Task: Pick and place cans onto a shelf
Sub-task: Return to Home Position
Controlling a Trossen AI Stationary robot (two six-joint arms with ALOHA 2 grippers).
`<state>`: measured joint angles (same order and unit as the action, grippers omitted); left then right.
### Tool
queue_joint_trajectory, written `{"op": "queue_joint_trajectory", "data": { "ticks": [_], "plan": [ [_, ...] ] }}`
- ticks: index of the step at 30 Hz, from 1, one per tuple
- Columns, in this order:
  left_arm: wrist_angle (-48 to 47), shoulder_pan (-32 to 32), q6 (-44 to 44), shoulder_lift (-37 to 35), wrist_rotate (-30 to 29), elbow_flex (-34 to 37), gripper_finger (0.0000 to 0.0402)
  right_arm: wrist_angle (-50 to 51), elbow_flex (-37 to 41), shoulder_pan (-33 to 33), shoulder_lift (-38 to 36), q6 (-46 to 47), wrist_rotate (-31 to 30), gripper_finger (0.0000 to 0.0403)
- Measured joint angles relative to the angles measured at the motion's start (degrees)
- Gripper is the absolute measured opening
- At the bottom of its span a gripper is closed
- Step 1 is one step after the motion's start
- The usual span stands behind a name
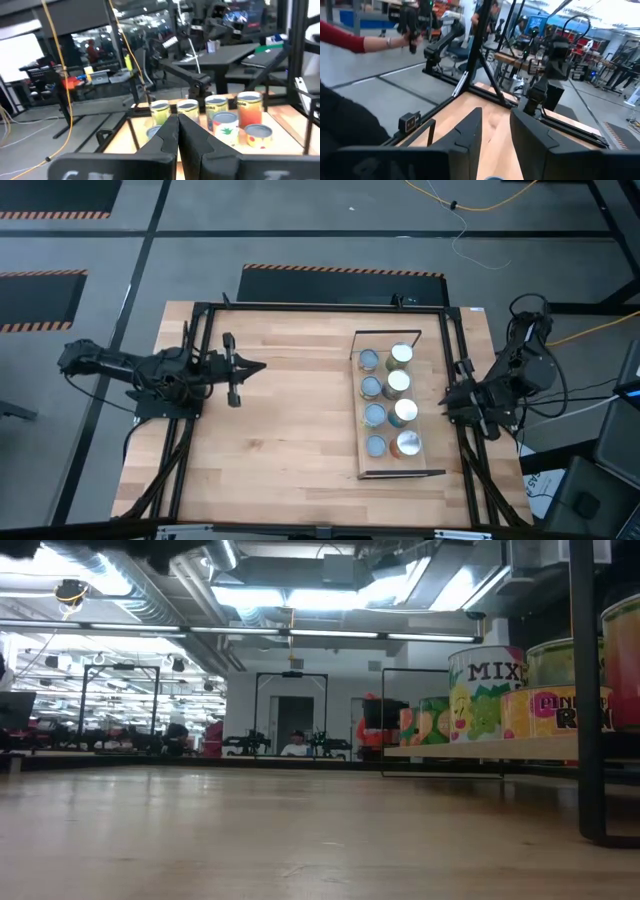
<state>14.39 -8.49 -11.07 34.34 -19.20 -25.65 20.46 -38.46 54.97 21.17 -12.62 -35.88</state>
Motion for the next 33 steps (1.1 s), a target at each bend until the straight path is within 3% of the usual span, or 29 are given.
{"op": "queue_joint_trajectory", "data": {
  "ticks": [4,14,18,23,28,33],
  "plan": [
    [4.8,4.2,0.8,-4.2,2.7,6.3,0.0001,-7.5,5.8,-1.6,-1.9,-0.1,0.4,0.0105],
    [6.0,12.6,4.8,-8.1,9.3,13.2,0.0001,-24.8,17.3,-11.3,-2.2,-2.7,14.4,0.0105],
    [7.1,15.5,6.1,-8.3,11.6,15.4,0.0001,-26.1,18.6,-17.5,-2.2,-2.6,20.0,0.0105],
    [16.2,18.4,6.2,-8.3,14.8,20.1,0.0001,-27.1,19.9,-25.4,-2.2,-2.6,28.5,0.0105],
    [24.1,20.4,6.5,-8.3,17.4,24.9,0.0001,-26.6,20.1,-31.1,-2.4,-1.0,30.7,0.0105],
    [23.5,21.1,6.5,-8.3,17.6,25.2,0.0001,-25.8,20.1,-33.2,-5.7,-1.1,32.7,0.0105]
  ]
}}
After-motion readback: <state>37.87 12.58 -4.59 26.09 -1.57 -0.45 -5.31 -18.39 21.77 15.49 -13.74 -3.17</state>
